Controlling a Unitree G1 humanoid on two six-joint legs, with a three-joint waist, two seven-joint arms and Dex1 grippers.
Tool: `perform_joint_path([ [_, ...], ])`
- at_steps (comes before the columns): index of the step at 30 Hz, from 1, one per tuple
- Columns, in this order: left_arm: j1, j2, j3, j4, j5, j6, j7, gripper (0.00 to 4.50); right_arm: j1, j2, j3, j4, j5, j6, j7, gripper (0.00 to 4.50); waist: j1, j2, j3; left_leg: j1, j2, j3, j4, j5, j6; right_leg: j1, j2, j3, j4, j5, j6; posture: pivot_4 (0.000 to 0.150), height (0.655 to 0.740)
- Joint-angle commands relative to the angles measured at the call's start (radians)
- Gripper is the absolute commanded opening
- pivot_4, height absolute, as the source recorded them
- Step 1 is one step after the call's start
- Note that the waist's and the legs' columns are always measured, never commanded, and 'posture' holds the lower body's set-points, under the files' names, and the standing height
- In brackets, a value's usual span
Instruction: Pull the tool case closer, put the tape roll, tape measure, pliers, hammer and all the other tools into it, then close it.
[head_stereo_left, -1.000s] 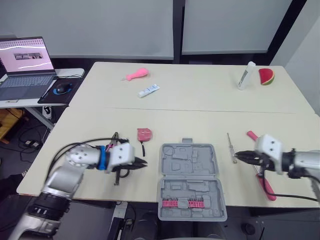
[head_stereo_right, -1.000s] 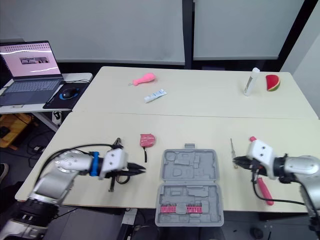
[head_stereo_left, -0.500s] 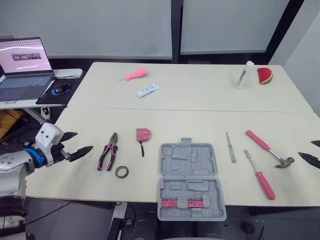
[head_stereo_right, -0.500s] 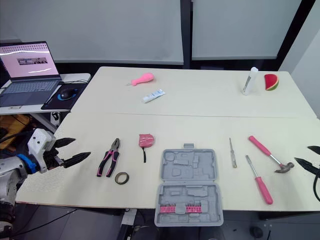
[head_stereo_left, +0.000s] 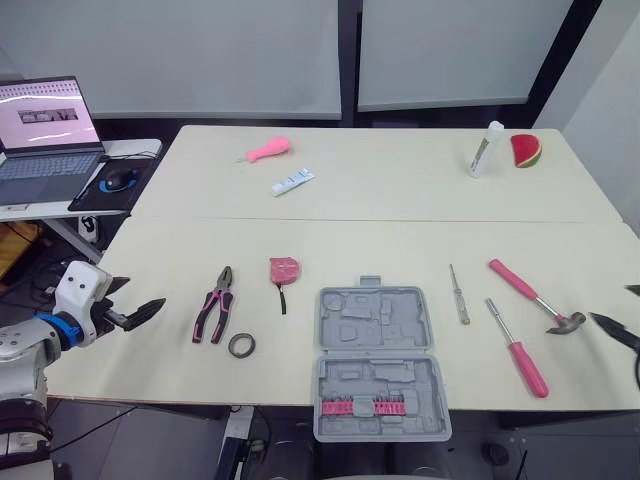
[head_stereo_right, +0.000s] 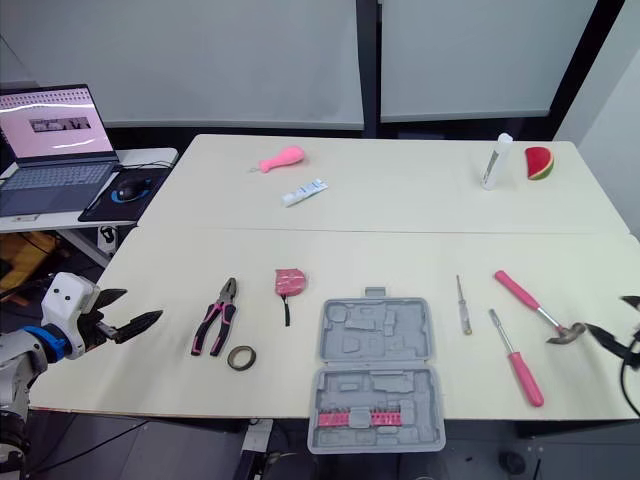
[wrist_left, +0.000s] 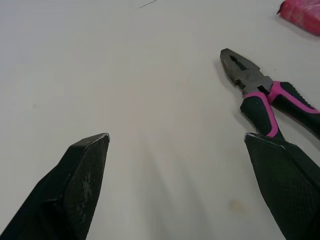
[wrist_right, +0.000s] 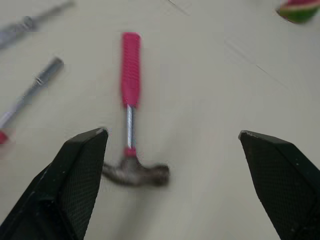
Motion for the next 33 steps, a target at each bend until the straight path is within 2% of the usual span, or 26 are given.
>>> perform_joint_path([
  [1, 0.058, 0.039, 0.012, -0.078, -0.005, 0.010, -0.044, 4.50, -0.021, 0.042, 0.082, -0.306, 0.066, 0.121, -0.021, 4.47, -0.003, 0.001, 0.000, 0.000, 0.000, 0.000, 0.000, 0.000, 0.000, 0.000, 0.000, 0.000, 0.000, 0.000, 0.000, 0.150, 0.7400],
  [6, 0.162, 0.080, -0.001, -0.221, -0.020, 0.083, -0.129, 4.50, -0.143, 0.152, 0.285, -0.716, 0.213, 0.373, -0.050, 4.47, -0.006, 0.002, 0.001, -0.001, 0.000, -0.002, 0.000, 0.000, 0.000, -0.001, 0.000, 0.000, 0.000, 0.000, 0.000, 0.150, 0.7400],
  [10, 0.213, 0.091, -0.001, -0.336, -0.036, 0.123, -0.168, 4.50, -0.229, 0.207, 0.406, -0.897, 0.311, 0.510, -0.051, 4.47, 0.013, 0.001, 0.001, -0.002, 0.000, -0.003, 0.000, 0.000, 0.000, -0.003, 0.000, 0.000, -0.001, 0.000, 0.000, 0.150, 0.7400],
  [16, 0.272, 0.109, 0.001, -0.479, -0.041, 0.134, -0.224, 4.50, -0.268, 0.244, 0.503, -0.995, 0.322, 0.553, -0.056, 4.47, 0.025, -0.001, 0.001, -0.003, -0.001, -0.004, 0.001, 0.000, 0.000, -0.007, -0.002, 0.000, -0.002, 0.000, 0.000, 0.150, 0.7400],
  [22, 0.316, 0.143, -0.082, -0.668, -0.027, 0.041, -0.369, 4.50, -0.245, 0.244, 0.542, -0.990, 0.278, 0.542, -0.069, 4.47, 0.016, -0.001, 0.001, -0.003, -0.001, -0.003, 0.000, -0.001, 0.000, -0.008, -0.002, 0.000, -0.001, 0.000, 0.000, 0.150, 0.7400],
  [25, 0.276, 0.133, -0.156, -0.669, -0.005, -0.037, -0.418, 3.88, -0.240, 0.253, 0.557, -0.968, 0.235, 0.535, -0.093, 4.50, 0.017, -0.001, 0.001, -0.003, -0.001, -0.003, 0.000, 0.000, 0.000, -0.008, -0.001, 0.000, -0.001, 0.000, -0.001, 0.150, 0.7400],
  [33, 0.125, 0.076, -0.329, -0.452, 0.126, -0.216, -0.426, 1.40, -0.214, 0.251, 0.563, -1.003, 0.216, 0.556, -0.117, 4.50, 0.013, -0.001, 0.002, -0.003, -0.001, -0.002, 0.000, -0.001, 0.000, -0.005, 0.001, 0.000, 0.000, 0.000, -0.001, 0.150, 0.7400],
])
